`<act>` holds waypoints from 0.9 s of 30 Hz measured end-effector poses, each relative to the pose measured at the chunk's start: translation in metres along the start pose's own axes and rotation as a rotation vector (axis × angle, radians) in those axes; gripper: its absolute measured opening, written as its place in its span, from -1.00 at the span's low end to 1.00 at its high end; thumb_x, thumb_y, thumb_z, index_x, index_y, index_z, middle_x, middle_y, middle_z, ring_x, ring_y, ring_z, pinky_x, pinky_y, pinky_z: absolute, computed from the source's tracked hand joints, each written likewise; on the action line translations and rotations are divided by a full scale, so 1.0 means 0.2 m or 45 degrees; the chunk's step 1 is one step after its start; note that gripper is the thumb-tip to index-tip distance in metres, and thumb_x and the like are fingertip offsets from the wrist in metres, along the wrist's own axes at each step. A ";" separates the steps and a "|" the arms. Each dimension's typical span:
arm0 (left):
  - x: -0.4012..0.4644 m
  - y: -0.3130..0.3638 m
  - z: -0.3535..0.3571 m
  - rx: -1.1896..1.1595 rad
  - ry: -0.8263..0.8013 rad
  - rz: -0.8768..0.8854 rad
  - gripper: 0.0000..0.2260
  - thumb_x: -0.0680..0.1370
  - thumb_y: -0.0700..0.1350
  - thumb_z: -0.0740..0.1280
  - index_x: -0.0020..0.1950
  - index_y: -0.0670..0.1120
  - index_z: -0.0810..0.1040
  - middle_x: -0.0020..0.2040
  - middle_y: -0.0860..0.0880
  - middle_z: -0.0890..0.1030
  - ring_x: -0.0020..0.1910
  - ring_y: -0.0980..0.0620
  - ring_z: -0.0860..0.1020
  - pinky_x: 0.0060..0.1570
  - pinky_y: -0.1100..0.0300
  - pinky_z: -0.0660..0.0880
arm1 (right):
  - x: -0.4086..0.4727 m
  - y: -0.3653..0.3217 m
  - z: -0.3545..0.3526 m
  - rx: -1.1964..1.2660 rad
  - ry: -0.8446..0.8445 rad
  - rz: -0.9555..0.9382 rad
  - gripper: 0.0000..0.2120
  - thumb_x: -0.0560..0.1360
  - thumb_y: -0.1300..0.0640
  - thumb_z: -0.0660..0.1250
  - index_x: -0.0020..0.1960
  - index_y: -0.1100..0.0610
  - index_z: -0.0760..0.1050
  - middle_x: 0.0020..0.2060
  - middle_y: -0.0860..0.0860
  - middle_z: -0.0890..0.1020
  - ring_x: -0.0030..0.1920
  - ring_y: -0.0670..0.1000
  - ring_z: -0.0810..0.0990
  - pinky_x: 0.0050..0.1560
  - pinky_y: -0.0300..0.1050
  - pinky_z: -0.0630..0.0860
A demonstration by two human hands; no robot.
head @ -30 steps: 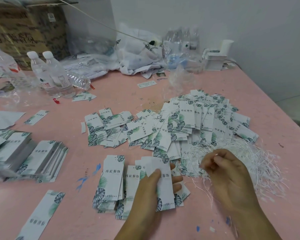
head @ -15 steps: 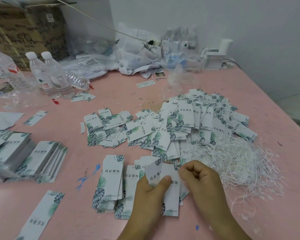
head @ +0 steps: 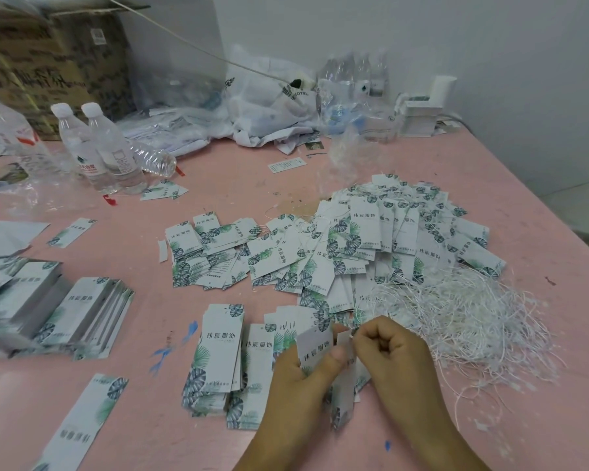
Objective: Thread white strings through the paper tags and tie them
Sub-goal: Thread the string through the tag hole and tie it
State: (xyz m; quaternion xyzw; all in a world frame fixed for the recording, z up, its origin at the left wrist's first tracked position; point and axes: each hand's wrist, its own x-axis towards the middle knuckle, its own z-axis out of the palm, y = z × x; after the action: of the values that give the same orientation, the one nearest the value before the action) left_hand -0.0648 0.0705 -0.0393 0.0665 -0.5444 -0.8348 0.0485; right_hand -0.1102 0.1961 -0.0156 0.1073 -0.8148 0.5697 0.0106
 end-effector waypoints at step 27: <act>0.00 0.01 -0.03 0.167 0.144 0.079 -0.68 0.28 -0.06 0.58 0.02 0.06 0.69 -0.13 -0.08 0.71 -0.12 0.02 0.69 -0.13 0.25 0.58 | 0.01 -0.01 -0.09 -0.277 -0.237 -0.269 -0.93 0.37 0.08 0.35 -0.28 0.03 0.52 -0.50 0.03 0.44 -0.48 -0.14 0.32 -0.42 -0.35 0.26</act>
State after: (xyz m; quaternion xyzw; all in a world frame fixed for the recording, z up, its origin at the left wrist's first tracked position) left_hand -0.0641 0.0633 -0.0402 0.0995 -0.5960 -0.7904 0.1005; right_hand -0.1131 0.2125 -0.0061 0.2428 -0.8533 0.4614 0.0067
